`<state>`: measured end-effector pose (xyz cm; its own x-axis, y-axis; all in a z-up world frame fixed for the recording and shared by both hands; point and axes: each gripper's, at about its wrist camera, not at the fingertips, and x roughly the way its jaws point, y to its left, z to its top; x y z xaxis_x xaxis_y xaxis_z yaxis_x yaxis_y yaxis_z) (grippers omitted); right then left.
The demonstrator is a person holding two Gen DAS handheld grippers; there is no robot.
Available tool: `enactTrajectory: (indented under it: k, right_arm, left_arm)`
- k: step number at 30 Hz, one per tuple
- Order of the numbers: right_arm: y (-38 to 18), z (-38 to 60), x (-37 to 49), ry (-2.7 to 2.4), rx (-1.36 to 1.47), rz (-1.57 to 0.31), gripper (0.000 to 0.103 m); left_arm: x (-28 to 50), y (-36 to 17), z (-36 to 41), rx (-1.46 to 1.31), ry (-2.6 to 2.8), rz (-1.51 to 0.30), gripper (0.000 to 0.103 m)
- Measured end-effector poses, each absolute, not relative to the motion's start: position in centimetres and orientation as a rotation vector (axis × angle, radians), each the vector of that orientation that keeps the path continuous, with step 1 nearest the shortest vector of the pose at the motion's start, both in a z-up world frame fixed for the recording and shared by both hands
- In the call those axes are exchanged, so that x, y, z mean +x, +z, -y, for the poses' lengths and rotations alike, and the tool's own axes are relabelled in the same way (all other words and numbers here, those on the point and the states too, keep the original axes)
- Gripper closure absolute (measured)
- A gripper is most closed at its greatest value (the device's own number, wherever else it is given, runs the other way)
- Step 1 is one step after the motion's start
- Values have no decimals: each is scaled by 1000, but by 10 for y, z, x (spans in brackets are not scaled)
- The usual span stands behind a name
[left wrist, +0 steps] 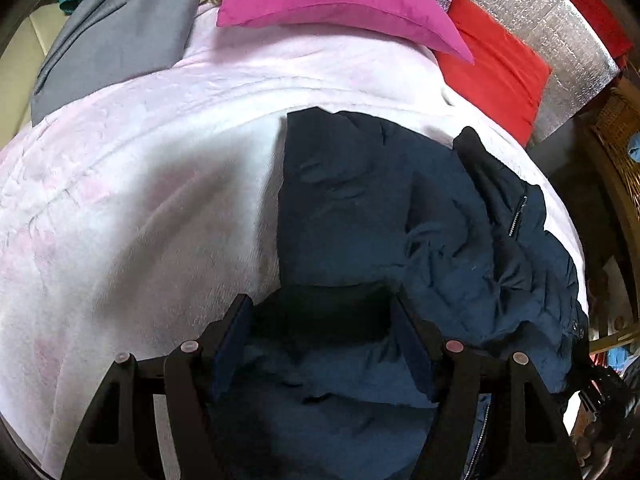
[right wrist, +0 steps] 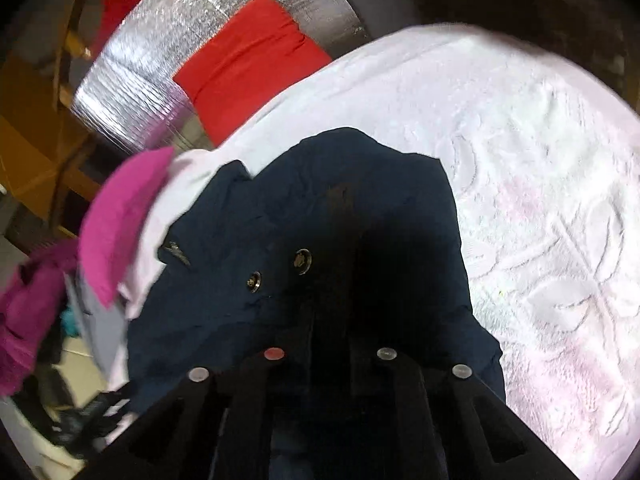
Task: Fold large clothes
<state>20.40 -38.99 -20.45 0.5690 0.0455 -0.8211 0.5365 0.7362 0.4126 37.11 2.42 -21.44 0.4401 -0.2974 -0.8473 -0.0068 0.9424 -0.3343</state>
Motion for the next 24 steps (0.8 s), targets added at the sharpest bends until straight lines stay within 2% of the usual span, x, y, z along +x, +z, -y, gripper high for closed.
enactTrajectory:
  k: [1,2,5,6,7,10,15,17,20,24]
  right_arm:
    - [-208,395,202,-304,742,-934,56]
    - [-212,399,200,-276,787,-925,51]
    - [-215,386,208,-255,767,-943,49]
    - [-215,379,211,-256,718,-964,57]
    - [-215,373,213,-259,675,-978,76]
    - [-207,357,215,-296,518,-966,89]
    - [-170,336,197,-329,336,-825,91]
    - [-177,334,200,-346,317,-863,91]
    - [-215,347,209,-362,395,-1037,91]
    - [-217,351,214,-348,444,-1034,91]
  left_arm:
    - [369,-212,-21,-294,-189,-1092,32]
    - [370,-210,-18,-284,-195,-1084,32]
    - [365,-203,0,-209,-205,-1030,32]
    - [361,-200,8,-151,-187,-998,32]
    - [359,-200,14,-106,-174,-978,32]
    - [354,-201,25,-22,-150,-947,32]
    - [347,-196,26,-6,-139,-896,32]
    - [342,-190,30,25,-124,-848,32]
    - [332,-177,36,103,-112,-758,32]
    - [325,-168,45,150,-128,-678,32]
